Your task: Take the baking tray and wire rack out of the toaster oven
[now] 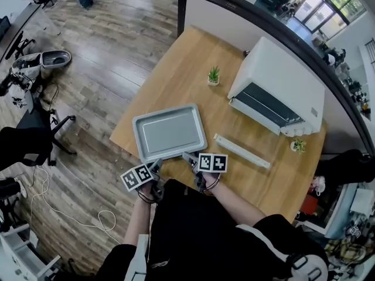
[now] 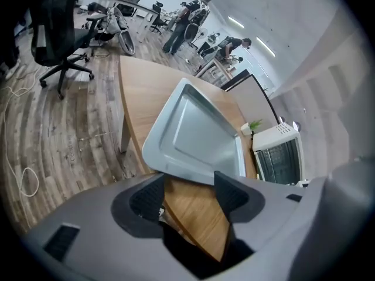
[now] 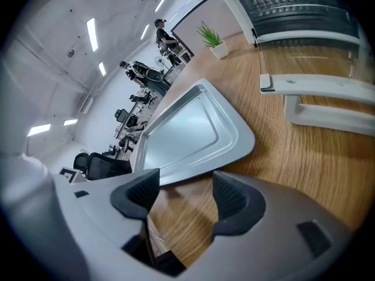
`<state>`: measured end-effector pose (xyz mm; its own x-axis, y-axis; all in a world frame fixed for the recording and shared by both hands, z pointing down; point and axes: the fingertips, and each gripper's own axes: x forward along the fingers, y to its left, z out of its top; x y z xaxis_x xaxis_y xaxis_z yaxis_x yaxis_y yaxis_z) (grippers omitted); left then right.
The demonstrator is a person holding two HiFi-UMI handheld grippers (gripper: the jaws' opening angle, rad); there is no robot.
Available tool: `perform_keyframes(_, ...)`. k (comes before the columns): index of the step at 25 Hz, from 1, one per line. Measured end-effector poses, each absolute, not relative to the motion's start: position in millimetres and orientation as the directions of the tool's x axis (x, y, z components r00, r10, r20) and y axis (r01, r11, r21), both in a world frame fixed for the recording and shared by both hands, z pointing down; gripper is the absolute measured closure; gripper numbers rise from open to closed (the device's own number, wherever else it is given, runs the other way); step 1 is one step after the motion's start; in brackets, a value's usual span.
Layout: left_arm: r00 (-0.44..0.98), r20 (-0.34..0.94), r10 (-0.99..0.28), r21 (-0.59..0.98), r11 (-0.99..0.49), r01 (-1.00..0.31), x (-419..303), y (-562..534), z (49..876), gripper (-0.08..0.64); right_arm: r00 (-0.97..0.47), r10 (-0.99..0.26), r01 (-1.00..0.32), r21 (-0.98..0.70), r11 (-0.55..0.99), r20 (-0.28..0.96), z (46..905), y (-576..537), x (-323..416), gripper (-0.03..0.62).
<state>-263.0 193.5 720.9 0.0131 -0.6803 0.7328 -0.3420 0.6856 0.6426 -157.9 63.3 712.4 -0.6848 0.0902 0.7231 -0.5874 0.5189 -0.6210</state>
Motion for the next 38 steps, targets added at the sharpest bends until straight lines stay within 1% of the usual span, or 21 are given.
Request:
perform_keyframes(3, 0.031, 0.742, -0.67, 0.621, 0.669, -0.408, -255, 194, 713, 0.304, -0.684, 0.095, -0.583, -0.619, 0.526, 0.724, 711, 67, -158, 0.299)
perform_keyframes(7, 0.038, 0.73, -0.683, 0.596, 0.609, -0.523, -247, 185, 698, 0.305, -0.685, 0.083, -0.563, -0.599, 0.57, 0.723, 705, 69, -154, 0.302)
perform_keyframes(10, 0.01, 0.715, -0.699, 0.537, 0.54, -0.648, -248, 168, 683, 0.321, -0.698, 0.004, -0.519, -0.51, 0.686, 0.716, 688, 62, -151, 0.324)
perform_keyframes(13, -0.009, 0.682, -0.731, 0.468, 0.446, -0.763, -246, 141, 662, 0.342, -0.732, -0.1, -0.454, -0.373, 0.809, 0.674, 658, 49, -153, 0.324)
perform_keyframes(17, 0.024, 0.63, -0.776, 0.417, 0.313, -0.853, -233, 102, 637, 0.342, -0.755, -0.197, -0.443, -0.266, 0.856, 0.625, 631, 30, -146, 0.324)
perform_keyframes(23, 0.09, 0.571, -0.816, 0.375, 0.161, -0.913, -209, 50, 613, 0.342, -0.743, -0.326, -0.528, -0.213, 0.822, 0.585, 613, -4, -117, 0.324)
perform_keyframes(28, 0.162, 0.53, -0.833, 0.35, 0.04, -0.936, -181, 14, 601, 0.342, -0.708, -0.439, -0.611, -0.169, 0.773, 0.552, 599, -27, -80, 0.325)
perform_keyframes(35, 0.288, 0.5, -0.817, 0.424, -0.059, -0.904, -134, -25, 597, 0.342, -0.639, -0.558, -0.728, -0.184, 0.66, 0.529, 588, -55, -25, 0.33)
perform_keyframes(38, 0.324, 0.494, -0.807, 0.425, -0.1, -0.899, -114, -41, 595, 0.342, -0.608, -0.594, -0.767, -0.197, 0.61, 0.526, 586, -64, -1, 0.331)
